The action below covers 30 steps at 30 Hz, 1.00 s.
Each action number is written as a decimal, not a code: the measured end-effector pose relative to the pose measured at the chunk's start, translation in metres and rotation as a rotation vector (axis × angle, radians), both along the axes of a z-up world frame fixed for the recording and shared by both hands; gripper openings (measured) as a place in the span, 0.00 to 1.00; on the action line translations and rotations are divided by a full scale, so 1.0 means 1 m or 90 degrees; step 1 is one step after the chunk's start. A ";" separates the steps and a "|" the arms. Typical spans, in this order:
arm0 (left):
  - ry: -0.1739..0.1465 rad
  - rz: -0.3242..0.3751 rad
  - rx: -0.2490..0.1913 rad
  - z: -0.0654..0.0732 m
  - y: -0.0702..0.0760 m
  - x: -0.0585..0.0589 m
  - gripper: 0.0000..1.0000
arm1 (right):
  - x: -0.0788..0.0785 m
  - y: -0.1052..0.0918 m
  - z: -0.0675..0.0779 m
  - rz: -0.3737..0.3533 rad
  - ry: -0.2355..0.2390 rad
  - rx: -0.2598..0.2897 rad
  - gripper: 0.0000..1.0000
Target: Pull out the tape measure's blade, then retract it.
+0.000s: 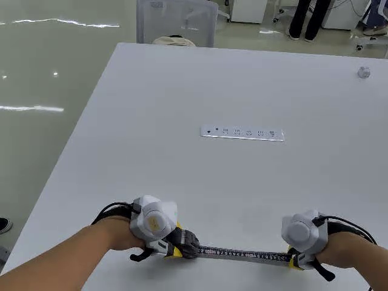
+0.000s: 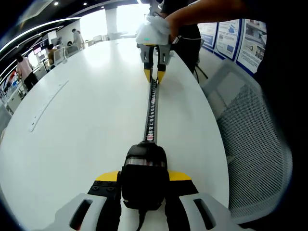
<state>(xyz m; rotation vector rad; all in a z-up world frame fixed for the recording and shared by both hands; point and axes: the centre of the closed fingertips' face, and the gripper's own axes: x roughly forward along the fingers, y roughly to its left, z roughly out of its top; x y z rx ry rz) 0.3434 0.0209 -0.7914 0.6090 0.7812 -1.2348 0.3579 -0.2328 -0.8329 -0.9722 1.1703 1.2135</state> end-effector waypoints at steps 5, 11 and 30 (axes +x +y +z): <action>-0.009 0.008 -0.029 0.002 -0.001 0.000 0.32 | -0.001 0.001 0.001 0.026 -0.003 0.007 0.14; -0.019 0.014 -0.039 0.003 -0.002 0.000 0.33 | 0.000 0.000 0.001 0.020 0.013 0.023 0.14; -0.025 0.141 -0.064 0.016 0.026 0.018 0.75 | 0.006 0.012 0.013 -0.058 -0.007 0.084 0.50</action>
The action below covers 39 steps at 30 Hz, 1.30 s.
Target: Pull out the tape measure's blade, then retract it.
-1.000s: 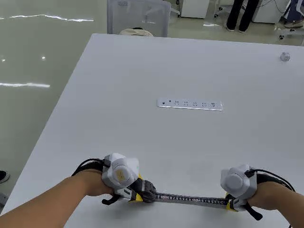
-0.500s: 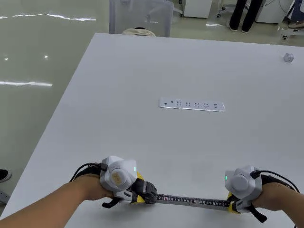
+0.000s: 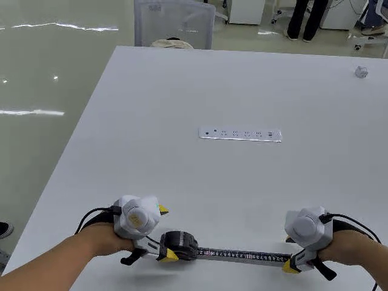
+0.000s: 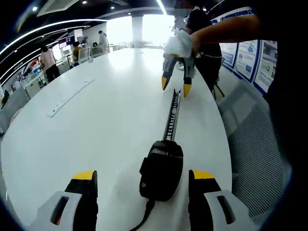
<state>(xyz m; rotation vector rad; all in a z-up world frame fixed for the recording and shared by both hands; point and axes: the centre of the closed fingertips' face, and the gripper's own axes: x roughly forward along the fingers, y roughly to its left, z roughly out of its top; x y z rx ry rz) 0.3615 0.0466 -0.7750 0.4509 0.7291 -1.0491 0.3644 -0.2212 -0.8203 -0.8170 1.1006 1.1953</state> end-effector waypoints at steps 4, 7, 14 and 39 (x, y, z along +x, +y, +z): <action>-0.002 0.025 -0.008 0.001 0.006 -0.001 0.86 | -0.002 0.001 0.002 -0.009 -0.001 0.006 0.59; -0.001 0.037 -0.012 0.000 0.012 -0.002 0.89 | -0.005 0.001 0.003 -0.030 0.005 0.012 0.70; 0.005 0.098 -0.057 0.011 0.024 0.000 1.00 | -0.006 -0.002 0.007 -0.103 -0.002 0.044 0.94; -0.022 0.238 -0.103 0.021 0.084 -0.010 1.00 | -0.009 -0.022 0.034 -0.239 -0.078 0.191 1.00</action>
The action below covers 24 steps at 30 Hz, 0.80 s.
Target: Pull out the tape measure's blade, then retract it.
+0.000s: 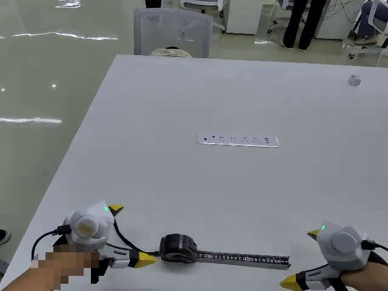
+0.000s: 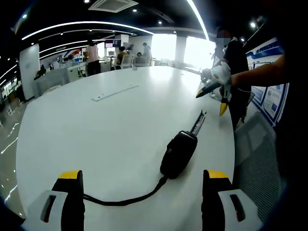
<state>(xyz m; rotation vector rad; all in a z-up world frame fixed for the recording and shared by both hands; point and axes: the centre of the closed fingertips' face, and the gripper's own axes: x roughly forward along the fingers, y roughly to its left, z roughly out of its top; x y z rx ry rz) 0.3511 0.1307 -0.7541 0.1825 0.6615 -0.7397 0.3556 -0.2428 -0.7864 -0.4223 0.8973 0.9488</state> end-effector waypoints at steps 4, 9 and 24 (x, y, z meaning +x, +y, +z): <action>0.005 0.023 -0.006 -0.002 0.012 -0.010 1.00 | -0.008 -0.007 0.001 -0.018 -0.016 0.018 1.00; 0.014 0.034 -0.019 -0.005 0.021 -0.026 1.00 | -0.006 -0.014 0.011 -0.051 -0.064 0.050 1.00; -0.013 0.084 -0.049 0.005 0.031 -0.053 1.00 | -0.033 -0.035 0.017 -0.077 -0.064 0.062 1.00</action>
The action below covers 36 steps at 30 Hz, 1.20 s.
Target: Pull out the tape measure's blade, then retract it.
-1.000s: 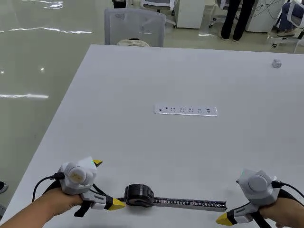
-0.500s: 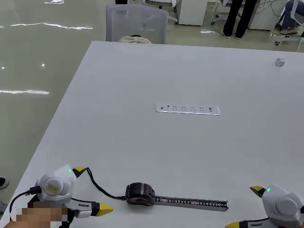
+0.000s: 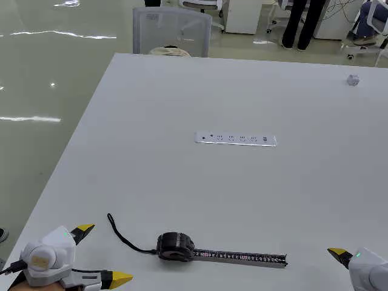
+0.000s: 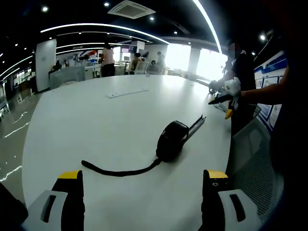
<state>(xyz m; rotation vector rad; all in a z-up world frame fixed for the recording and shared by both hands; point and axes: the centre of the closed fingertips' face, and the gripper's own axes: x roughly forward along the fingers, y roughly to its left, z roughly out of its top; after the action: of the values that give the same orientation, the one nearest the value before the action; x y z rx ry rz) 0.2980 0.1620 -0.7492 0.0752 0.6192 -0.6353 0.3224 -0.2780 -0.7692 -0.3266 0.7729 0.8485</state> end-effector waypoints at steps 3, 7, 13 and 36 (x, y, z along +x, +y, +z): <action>0.000 0.008 -0.001 0.000 0.005 -0.004 1.00 | -0.005 -0.007 0.001 -0.009 -0.004 -0.002 1.00; -0.004 0.019 -0.008 0.005 0.007 -0.012 1.00 | -0.012 -0.015 0.002 -0.020 -0.017 0.002 1.00; 0.000 0.032 -0.023 0.004 0.007 -0.021 1.00 | -0.023 -0.024 0.008 -0.048 -0.037 0.019 1.00; 0.023 0.084 -0.058 0.000 0.011 -0.072 1.00 | -0.060 -0.045 0.008 -0.067 -0.014 0.018 0.97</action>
<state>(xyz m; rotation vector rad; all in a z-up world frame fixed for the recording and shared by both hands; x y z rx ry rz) 0.2264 0.1730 -0.7492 -0.0623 0.6243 -0.5380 0.2626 -0.3228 -0.7616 -0.2680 0.7505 0.7541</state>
